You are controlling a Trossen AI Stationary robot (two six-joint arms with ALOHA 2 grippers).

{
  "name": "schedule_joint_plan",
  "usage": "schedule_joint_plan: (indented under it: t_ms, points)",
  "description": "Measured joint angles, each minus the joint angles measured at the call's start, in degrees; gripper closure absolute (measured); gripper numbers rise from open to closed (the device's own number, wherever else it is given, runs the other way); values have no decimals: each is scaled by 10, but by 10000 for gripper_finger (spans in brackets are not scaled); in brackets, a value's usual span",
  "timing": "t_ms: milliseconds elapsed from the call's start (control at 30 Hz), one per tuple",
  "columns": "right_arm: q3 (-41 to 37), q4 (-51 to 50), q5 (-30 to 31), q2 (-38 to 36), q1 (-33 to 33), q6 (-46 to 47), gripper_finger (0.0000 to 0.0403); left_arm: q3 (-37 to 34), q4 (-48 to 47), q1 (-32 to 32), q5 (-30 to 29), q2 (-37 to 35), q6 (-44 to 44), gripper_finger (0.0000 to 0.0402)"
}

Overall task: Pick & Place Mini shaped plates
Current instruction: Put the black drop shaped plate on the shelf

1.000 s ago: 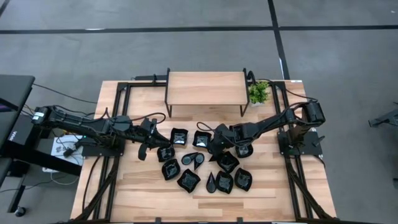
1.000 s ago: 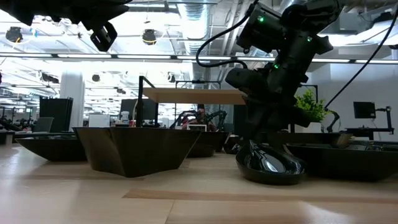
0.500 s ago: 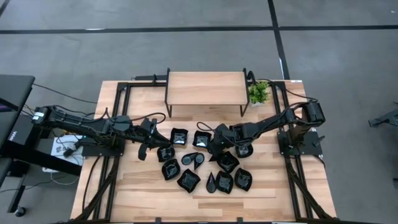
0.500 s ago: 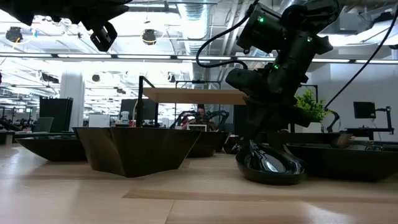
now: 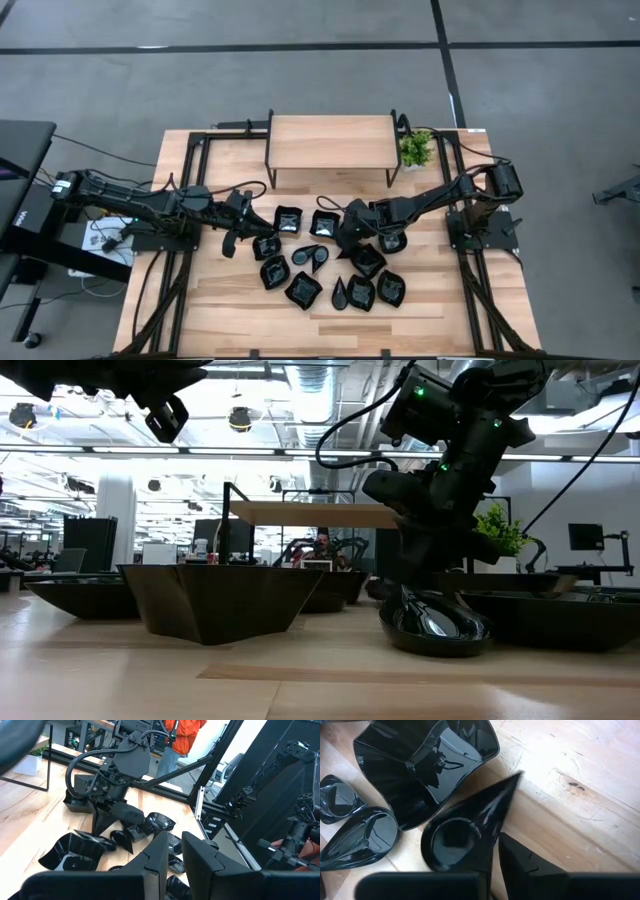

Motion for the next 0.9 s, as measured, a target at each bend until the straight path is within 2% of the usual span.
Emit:
schedule_joint_plan:
  t_ms: [133, 900]
  points:
    - [0, 0, 0, 0, 0, 0, 400, 0, 0, 0, 0, 0, 0, 346]
    - [0, -19, -18, -3, -5, 5, 402, 0, 0, 0, 0, 0, 0, 346]
